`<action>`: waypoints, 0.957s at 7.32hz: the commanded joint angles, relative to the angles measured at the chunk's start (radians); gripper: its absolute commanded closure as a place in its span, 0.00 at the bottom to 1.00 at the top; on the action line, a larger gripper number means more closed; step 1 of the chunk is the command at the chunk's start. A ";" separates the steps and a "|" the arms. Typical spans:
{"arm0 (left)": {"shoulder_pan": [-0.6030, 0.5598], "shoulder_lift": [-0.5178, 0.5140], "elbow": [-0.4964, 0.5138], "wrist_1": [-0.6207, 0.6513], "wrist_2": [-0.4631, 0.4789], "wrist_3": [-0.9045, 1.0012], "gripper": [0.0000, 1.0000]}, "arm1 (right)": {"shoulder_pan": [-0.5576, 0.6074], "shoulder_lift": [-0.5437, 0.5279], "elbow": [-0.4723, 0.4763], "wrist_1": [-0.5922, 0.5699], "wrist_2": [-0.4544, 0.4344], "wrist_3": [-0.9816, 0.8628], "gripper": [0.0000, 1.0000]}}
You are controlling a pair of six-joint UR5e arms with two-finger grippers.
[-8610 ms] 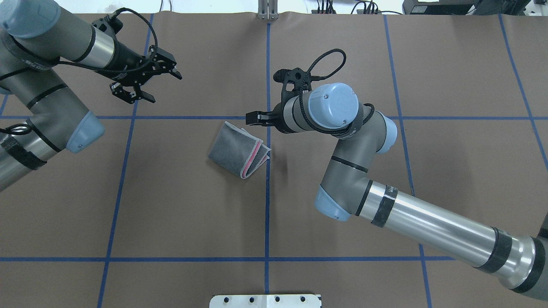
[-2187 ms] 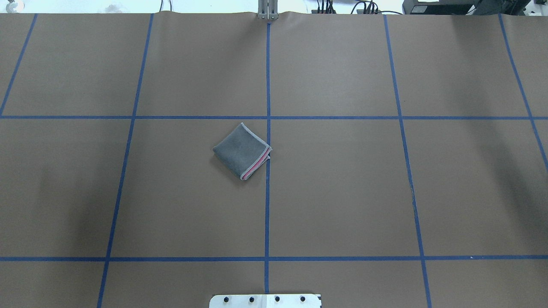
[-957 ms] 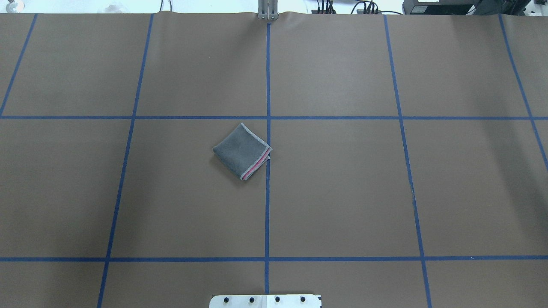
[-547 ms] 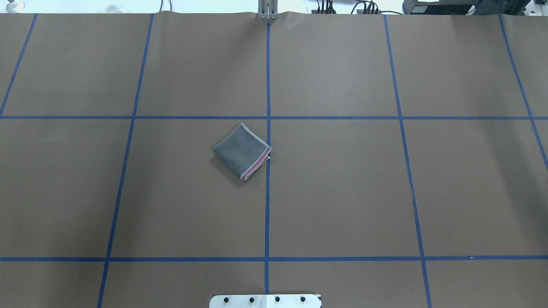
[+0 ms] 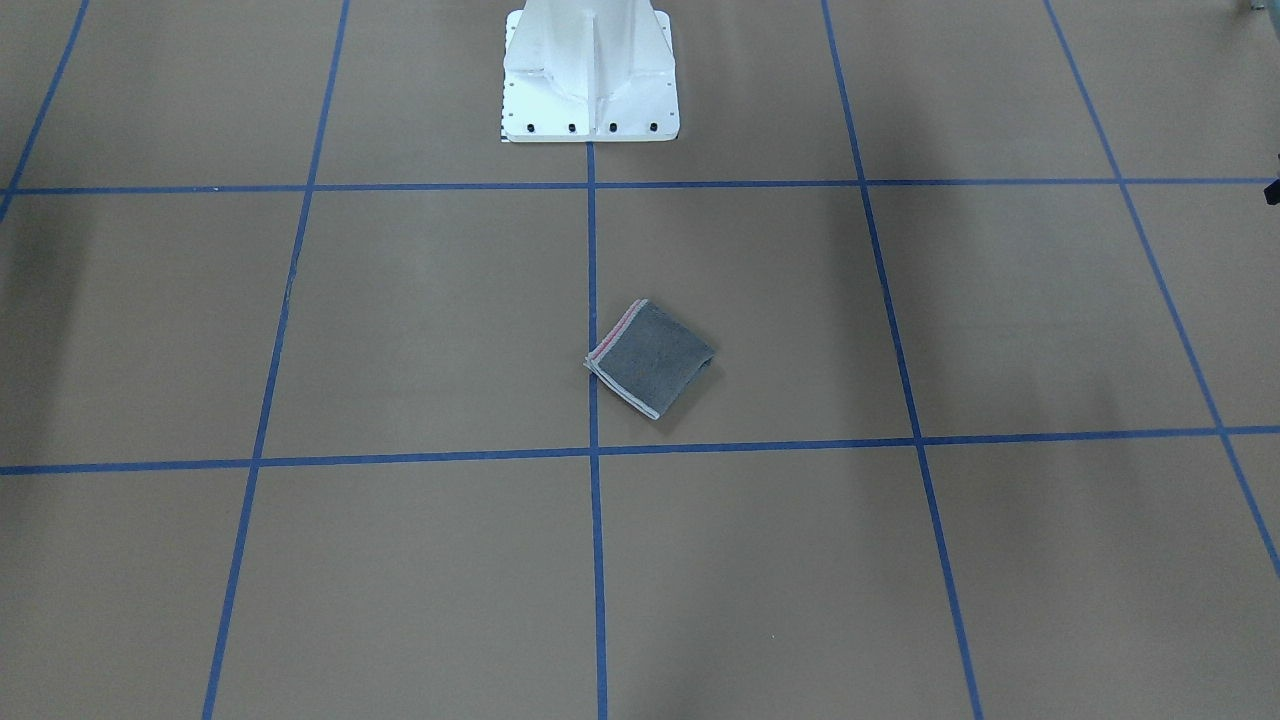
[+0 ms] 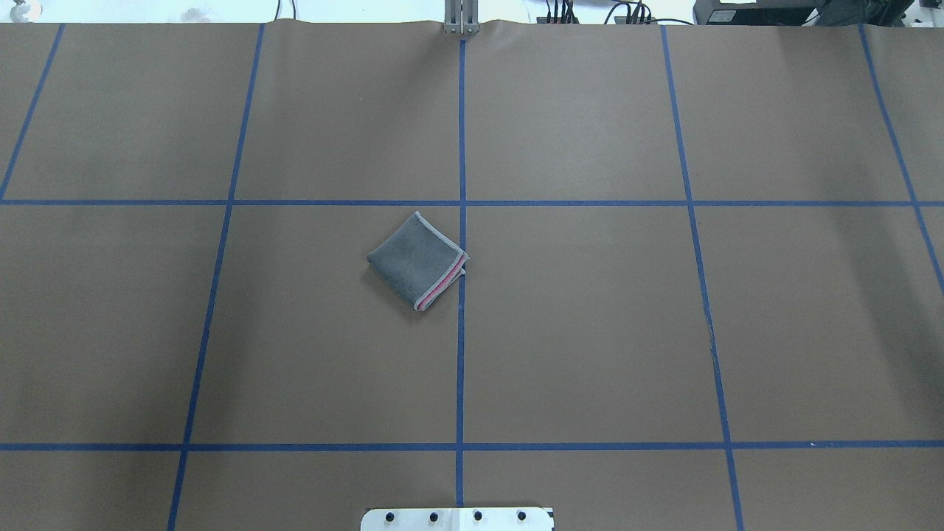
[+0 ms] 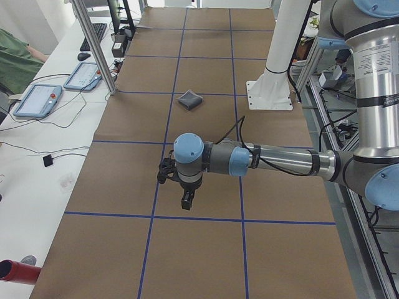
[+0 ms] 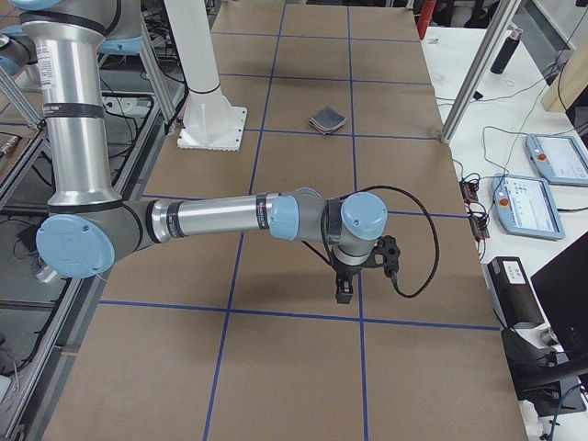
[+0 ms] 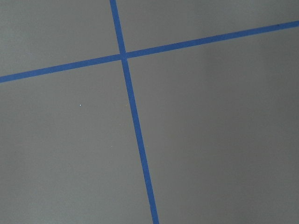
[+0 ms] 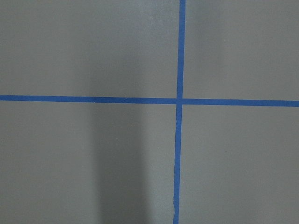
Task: Fold towel twice with both arms
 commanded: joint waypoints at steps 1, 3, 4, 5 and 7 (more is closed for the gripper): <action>-0.001 -0.005 -0.004 0.000 0.051 0.000 0.00 | 0.000 -0.003 0.005 0.003 -0.004 -0.003 0.00; -0.001 -0.010 -0.003 0.000 0.061 0.000 0.00 | -0.002 -0.027 0.002 0.026 -0.011 -0.004 0.00; -0.001 -0.010 -0.005 0.000 0.059 0.000 0.00 | -0.002 -0.064 -0.017 0.140 -0.017 -0.003 0.00; -0.001 -0.010 -0.006 0.000 0.061 0.000 0.00 | 0.000 -0.072 -0.018 0.177 -0.018 0.003 0.00; -0.001 -0.010 -0.005 0.000 0.061 0.000 0.00 | 0.000 -0.070 -0.018 0.176 -0.017 0.006 0.00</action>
